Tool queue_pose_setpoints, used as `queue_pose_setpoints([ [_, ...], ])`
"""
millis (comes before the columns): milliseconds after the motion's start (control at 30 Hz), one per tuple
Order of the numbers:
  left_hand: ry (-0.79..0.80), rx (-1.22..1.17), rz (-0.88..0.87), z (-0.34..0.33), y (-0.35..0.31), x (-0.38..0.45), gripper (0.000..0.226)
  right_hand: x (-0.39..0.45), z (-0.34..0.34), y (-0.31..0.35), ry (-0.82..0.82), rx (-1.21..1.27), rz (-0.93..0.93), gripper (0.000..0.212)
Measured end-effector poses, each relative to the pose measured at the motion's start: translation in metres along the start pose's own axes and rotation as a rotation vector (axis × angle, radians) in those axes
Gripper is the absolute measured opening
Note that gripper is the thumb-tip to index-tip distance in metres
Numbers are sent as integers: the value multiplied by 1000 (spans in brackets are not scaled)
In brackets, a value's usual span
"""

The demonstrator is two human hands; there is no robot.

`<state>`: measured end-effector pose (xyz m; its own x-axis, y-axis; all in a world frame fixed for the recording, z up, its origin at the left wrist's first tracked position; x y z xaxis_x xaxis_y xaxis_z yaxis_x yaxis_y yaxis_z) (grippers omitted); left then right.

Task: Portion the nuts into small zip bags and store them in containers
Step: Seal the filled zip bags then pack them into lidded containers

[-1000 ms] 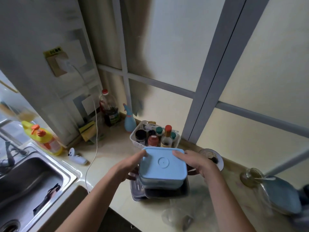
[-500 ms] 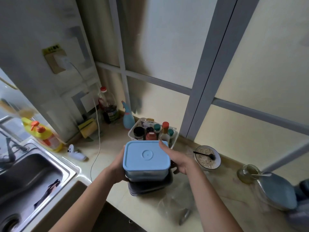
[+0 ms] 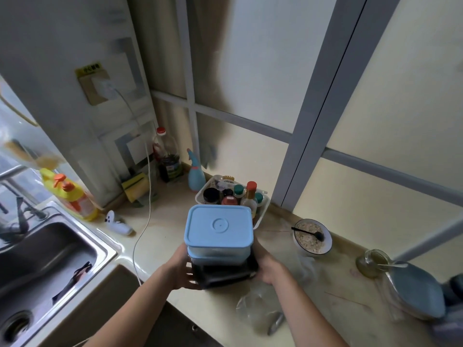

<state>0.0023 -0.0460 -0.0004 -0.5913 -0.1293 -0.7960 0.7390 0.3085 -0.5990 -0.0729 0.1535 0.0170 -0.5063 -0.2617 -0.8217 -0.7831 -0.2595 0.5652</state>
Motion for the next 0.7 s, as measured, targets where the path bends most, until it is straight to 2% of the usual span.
queue_pose_setpoints([
  [133, -88, -51, -97, 11, -13, 1, 37, 16, -15, -9, 12, 118, -3, 98],
  [233, -128, -36, -146, 28, -26, 8, 34, 19, -21, -11, -77, 115, -42, 112],
  [300, -140, -36, -148, 41, -33, 11, 33, 21, -29, -6, -81, 114, -37, 106],
  [467, -130, -44, -166, 67, -56, 22, 39, 23, -60, 10, -46, 133, 18, 84],
  [567, -114, -33, -164, 82, -68, 34, 45, 24, -75, 21, -70, 115, 30, 85],
  [700, -33, 93, -152, 87, -72, 46, 58, 43, -60, 32, -173, 36, 43, 85],
])
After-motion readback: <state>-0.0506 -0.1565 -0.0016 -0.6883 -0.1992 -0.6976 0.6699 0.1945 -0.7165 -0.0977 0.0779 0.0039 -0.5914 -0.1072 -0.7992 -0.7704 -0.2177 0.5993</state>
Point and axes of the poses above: each hand's wrist, its own x-axis towards the middle knuckle, its own z-axis out of the back of the hand, y = z × x, the point moved 9 cm from there along x, towards the middle knuckle, and after that the axes turned 5 degrees about -z, right-handed, at the moved point
